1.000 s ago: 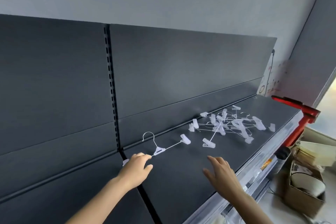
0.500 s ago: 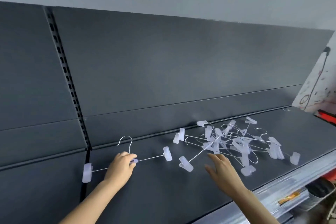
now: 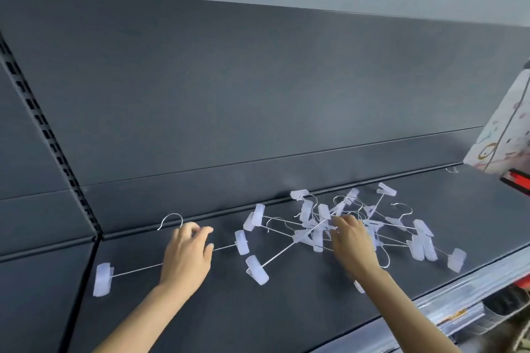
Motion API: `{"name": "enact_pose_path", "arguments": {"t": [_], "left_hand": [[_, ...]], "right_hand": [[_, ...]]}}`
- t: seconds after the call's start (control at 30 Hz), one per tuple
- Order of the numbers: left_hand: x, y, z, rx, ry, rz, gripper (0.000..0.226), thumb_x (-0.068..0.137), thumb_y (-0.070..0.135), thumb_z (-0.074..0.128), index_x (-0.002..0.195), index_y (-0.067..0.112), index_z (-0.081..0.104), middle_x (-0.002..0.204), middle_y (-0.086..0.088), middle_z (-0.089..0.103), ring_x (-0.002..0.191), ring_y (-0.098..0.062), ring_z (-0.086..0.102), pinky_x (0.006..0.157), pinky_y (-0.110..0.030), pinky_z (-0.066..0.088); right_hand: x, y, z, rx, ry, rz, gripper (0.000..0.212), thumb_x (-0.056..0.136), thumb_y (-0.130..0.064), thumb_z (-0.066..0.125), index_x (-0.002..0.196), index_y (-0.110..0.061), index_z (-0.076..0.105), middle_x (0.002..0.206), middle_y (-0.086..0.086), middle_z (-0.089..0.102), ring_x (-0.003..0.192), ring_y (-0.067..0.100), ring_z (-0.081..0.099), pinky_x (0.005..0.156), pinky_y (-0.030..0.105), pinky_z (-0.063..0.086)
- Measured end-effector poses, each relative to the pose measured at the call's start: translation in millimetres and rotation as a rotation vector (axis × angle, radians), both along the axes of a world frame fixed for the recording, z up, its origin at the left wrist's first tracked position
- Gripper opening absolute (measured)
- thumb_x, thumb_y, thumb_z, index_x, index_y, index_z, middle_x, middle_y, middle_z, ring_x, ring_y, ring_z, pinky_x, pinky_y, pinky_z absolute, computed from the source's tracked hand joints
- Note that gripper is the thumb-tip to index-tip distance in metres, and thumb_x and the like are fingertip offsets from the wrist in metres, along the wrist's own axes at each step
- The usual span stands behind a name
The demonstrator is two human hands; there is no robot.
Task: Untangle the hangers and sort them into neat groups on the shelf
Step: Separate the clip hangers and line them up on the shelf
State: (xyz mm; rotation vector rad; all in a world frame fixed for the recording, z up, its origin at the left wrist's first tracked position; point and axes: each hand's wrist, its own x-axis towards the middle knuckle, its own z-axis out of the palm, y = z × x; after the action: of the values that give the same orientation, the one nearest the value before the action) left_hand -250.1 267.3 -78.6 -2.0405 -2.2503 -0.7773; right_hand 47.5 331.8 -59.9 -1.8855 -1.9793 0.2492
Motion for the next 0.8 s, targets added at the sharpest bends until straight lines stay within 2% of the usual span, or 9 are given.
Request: {"name": "enact_pose_path", "arguments": {"t": [0.03,0.1,0.17,0.23,0.3,0.47,0.57,0.7,0.8], "left_hand": [[15.3,1.5,6.8,0.033,-0.062,-0.047,0.021,0.078,0.017,0.067,0.097,0.01,0.068,0.096,-0.009,0.061,0.089,-0.032,0.056,0.076,-0.037,0.048],[47.4,4.8,14.6,-0.031,-0.171,-0.169,0.049,0.083,0.045,0.035,0.102,0.013,0.067,0.103,-0.002,0.06,0.099,-0.026,0.052,0.086,-0.031,0.042],[76.6,9.9,18.7,-0.136,-0.077,-0.28,0.071,0.074,0.059,0.018,0.111,0.018,0.063,0.11,0.003,0.059,0.106,-0.02,0.049,0.094,-0.029,0.037],[95.7,16.5,14.8,-0.272,0.11,-0.319,0.058,0.083,0.058,0.032,0.118,0.019,0.058,0.115,0.004,0.057,0.112,-0.017,0.047,0.098,-0.028,0.032],[104.3,20.7,10.3,-0.314,0.178,-0.322,0.035,0.09,0.041,0.043,0.111,0.018,0.06,0.109,0.001,0.062,0.107,-0.021,0.051,0.095,-0.028,0.031],[87.9,26.4,-5.8,-0.209,-0.047,-0.266,0.026,0.084,0.01,0.039,0.07,0.009,0.06,0.07,-0.008,0.064,0.072,-0.028,0.05,0.075,-0.035,0.047],[76.3,24.7,-3.0,-0.141,-0.098,-0.277,0.026,0.086,0.006,0.043,0.064,0.007,0.058,0.056,0.002,0.047,0.056,-0.017,0.035,0.062,-0.019,0.036],[69.1,23.8,3.0,-0.27,-0.184,-0.283,0.023,0.088,0.013,0.045,0.072,0.014,0.062,0.067,0.007,0.057,0.07,-0.019,0.051,0.066,-0.031,0.044],[77.3,25.7,5.4,-0.327,-0.216,-0.275,0.026,0.088,0.014,0.044,0.069,0.018,0.06,0.072,0.007,0.062,0.075,-0.019,0.055,0.071,-0.035,0.047]], "right_hand": [[6.4,6.6,1.0,0.0,-0.046,-0.024,0.035,0.09,-0.014,0.045,0.124,-0.008,0.051,0.129,0.011,0.05,0.12,0.032,0.042,0.098,0.039,0.035],[17.8,18.4,1.0,-0.049,-0.128,-0.072,0.037,0.09,-0.018,0.043,0.126,-0.012,0.046,0.136,0.007,0.044,0.126,0.028,0.037,0.102,0.04,0.031],[25.0,25.1,-1.3,-0.159,-0.147,-0.108,0.035,0.09,-0.022,0.042,0.125,-0.015,0.045,0.14,0.005,0.039,0.129,0.026,0.035,0.104,0.041,0.028],[30.0,26.3,-5.0,-0.213,-0.12,-0.102,0.031,0.091,-0.023,0.041,0.119,-0.016,0.05,0.141,0.005,0.037,0.127,0.026,0.038,0.103,0.042,0.029],[35.4,25.4,-7.2,-0.185,-0.111,-0.075,0.029,0.091,-0.024,0.044,0.118,-0.019,0.055,0.135,0.006,0.04,0.124,0.025,0.041,0.101,0.041,0.031],[48.5,22.6,-7.1,-0.119,0.078,0.002,0.023,0.088,-0.027,0.057,0.108,-0.018,0.065,0.121,0.006,0.051,0.105,0.024,0.054,0.095,0.039,0.039],[56.5,19.2,-3.7,-0.014,0.257,-0.03,0.025,0.085,-0.022,0.062,0.108,-0.012,0.065,0.116,0.008,0.058,0.098,0.026,0.058,0.089,0.038,0.045],[68.1,16.8,-3.2,0.014,0.26,-0.083,0.025,0.087,-0.019,0.059,0.11,-0.01,0.064,0.119,0.012,0.059,0.084,0.024,0.058,0.083,0.036,0.047],[67.9,16.0,-6.3,-0.03,0.223,-0.053,0.025,0.088,-0.016,0.058,0.112,-0.011,0.064,0.12,0.011,0.059,0.099,0.027,0.058,0.089,0.037,0.046]]}}
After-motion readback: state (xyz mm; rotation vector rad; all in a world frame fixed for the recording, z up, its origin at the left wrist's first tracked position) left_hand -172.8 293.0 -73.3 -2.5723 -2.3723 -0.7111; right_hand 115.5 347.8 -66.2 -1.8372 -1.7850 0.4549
